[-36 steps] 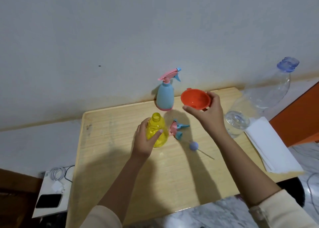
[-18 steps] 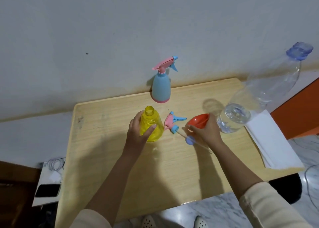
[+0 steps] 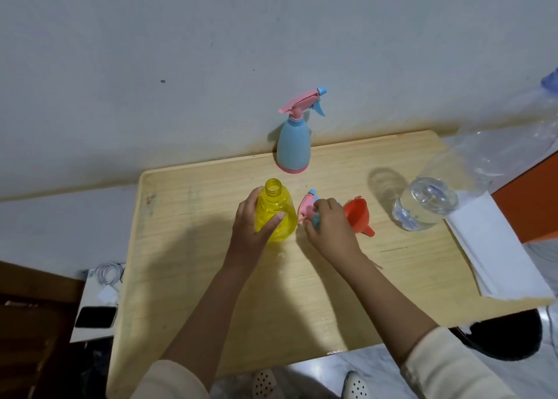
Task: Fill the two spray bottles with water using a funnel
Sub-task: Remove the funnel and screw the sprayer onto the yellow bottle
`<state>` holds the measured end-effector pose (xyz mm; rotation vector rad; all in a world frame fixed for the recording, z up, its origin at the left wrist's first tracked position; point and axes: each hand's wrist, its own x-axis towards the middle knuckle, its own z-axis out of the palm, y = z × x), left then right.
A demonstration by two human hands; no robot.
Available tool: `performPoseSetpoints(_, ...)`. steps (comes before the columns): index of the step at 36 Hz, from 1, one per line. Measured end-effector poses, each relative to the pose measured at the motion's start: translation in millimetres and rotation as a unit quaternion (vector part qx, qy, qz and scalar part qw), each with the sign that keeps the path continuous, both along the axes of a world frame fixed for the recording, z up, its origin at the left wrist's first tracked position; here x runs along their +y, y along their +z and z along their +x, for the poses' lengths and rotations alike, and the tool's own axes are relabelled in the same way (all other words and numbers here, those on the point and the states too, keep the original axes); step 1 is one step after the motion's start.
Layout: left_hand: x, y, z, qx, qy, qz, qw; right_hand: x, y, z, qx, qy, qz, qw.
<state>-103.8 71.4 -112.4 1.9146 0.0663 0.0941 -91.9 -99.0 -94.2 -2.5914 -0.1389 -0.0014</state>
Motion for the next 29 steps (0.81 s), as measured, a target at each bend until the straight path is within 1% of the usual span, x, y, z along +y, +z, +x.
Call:
performPoseSetpoints(3, 0, 1, -1, -0.004, -0.001, 0.0, 1.0, 6, -5, 9, 0.047, 0.006, -0.09, 0.995)
performPoseSetpoints(6, -1, 2, -2, -0.002, -0.001, -0.002, 1.0, 7, -8, 14, 0.084, -0.001, -0.142, 0.986)
performPoseSetpoints(9, -1, 2, -1, -0.006, 0.003, 0.004, 1.0, 7, -6, 17, 0.109, -0.024, -0.121, 0.986)
performPoseSetpoints(12, -1, 3, -1, -0.01, 0.002, 0.009, 1.0, 3, 1, 19, 0.102, -0.034, -0.099, 0.989)
performPoseSetpoints(14, 0, 5, -1, -0.012, 0.0, 0.008, 1.0, 0, 9, 18, 0.08, -0.061, -0.053, 0.994)
performPoseSetpoints(16, 0, 7, -1, -0.012, 0.002, -0.007, 1.0, -3, 21, 17, 0.037, -0.084, -0.015, 0.996)
performPoseSetpoints(18, -1, 8, -1, -0.015, 0.004, -0.019, 1.0, -6, 35, 18, 0.013, -0.109, 0.046, 0.993)
performPoseSetpoints(19, -1, 7, -1, -0.017, 0.004, -0.021, 1.0, -6, 44, 18, 0.001, -0.112, 0.08, 0.99)
performPoseSetpoints(22, 1, 7, -3, -0.022, -0.005, -0.025, 0.999, -5, 74, 21, -0.046, -0.076, 0.172, 0.981)
performPoseSetpoints(24, 2, 5, -3, -0.021, -0.009, -0.026, 0.999, -2, 97, 19, -0.059, -0.064, 0.256, 0.963)
performPoseSetpoints(27, 1, 5, -2, -0.008, -0.013, -0.031, 0.999, 5, 128, 15, -0.067, -0.049, 0.389, 0.918)
performPoseSetpoints(29, 0, 7, -2, 0.002, -0.018, -0.028, 0.999, 10, 146, 11, -0.077, -0.038, 0.443, 0.892)
